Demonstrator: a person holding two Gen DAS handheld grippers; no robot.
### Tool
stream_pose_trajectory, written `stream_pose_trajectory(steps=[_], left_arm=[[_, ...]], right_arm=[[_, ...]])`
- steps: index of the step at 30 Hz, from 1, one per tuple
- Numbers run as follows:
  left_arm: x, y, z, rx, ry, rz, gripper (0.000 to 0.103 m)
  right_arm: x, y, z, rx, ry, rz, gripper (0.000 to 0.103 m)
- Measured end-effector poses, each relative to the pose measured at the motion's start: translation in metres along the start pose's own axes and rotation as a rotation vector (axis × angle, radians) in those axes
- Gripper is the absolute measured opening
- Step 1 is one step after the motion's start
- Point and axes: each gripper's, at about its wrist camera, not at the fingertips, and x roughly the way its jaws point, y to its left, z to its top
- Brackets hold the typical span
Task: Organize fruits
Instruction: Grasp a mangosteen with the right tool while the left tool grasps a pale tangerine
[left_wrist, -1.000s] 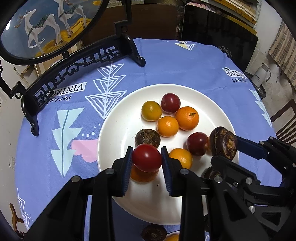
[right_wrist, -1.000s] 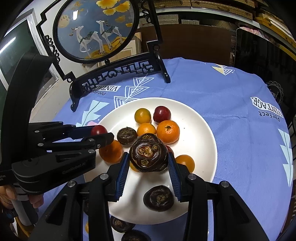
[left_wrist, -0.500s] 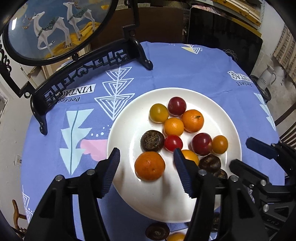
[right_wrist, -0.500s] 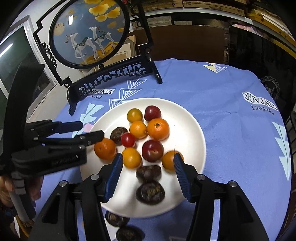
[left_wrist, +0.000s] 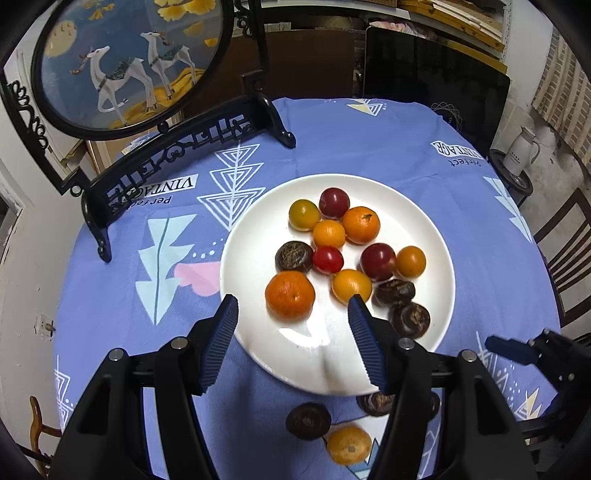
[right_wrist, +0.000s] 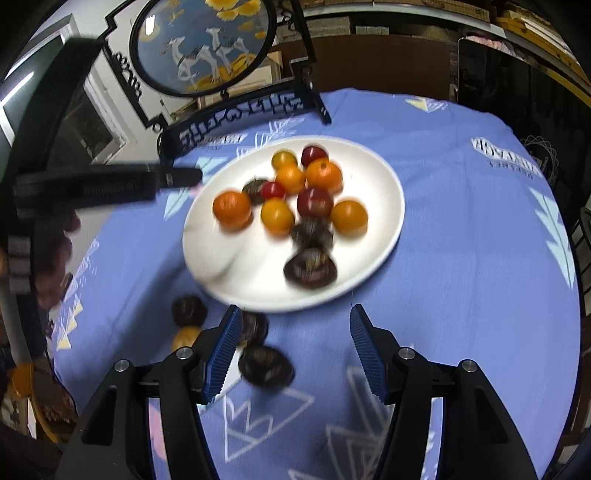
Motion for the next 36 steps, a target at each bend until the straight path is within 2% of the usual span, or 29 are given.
stream_pose_trajectory(steps=[5,9,14,19,20,22,23,30,36], left_arm=[[-0.006,0.016,-0.031,-0.031,0.021,0.017,0.069],[0.0,0.032,-0.066,-0.076,0.094,-0.004,0.069],[0.005,0.034,-0.105,-0.129,0.171,-0.074,0.069],[0.007,0.013,-0.13,-0.085,0.213,-0.111,0.07],[0.008,0.009,-0.132,-0.078,0.22,-0.12,0.071],[0.011,0.001,-0.134,-0.064,0.231,-0.128,0.071],[0.012,-0.003,-0.135,-0.059,0.234,-0.132,0.071],[0.021,-0.021,-0.133,-0.059,0.248,-0.148,0.071],[0.041,-0.024,-0.128,-0.145,0.279,-0.121,0.07]], right_arm=[[0.007,0.006,-0.029,-0.026,0.055,-0.004,0.061],[0.021,0.01,-0.044,-0.045,0.109,-0.007,0.061],[0.038,0.021,-0.044,-0.087,0.141,0.007,0.061],[0.054,0.028,-0.038,-0.123,0.162,0.008,0.061],[0.057,0.029,-0.037,-0.128,0.168,0.007,0.061],[0.06,0.03,-0.037,-0.145,0.185,0.006,0.045],[0.06,0.031,-0.037,-0.154,0.19,0.011,0.044],[0.042,0.022,-0.047,-0.133,0.171,-0.008,0.044],[0.035,0.017,-0.051,-0.094,0.165,0.0,0.044]])
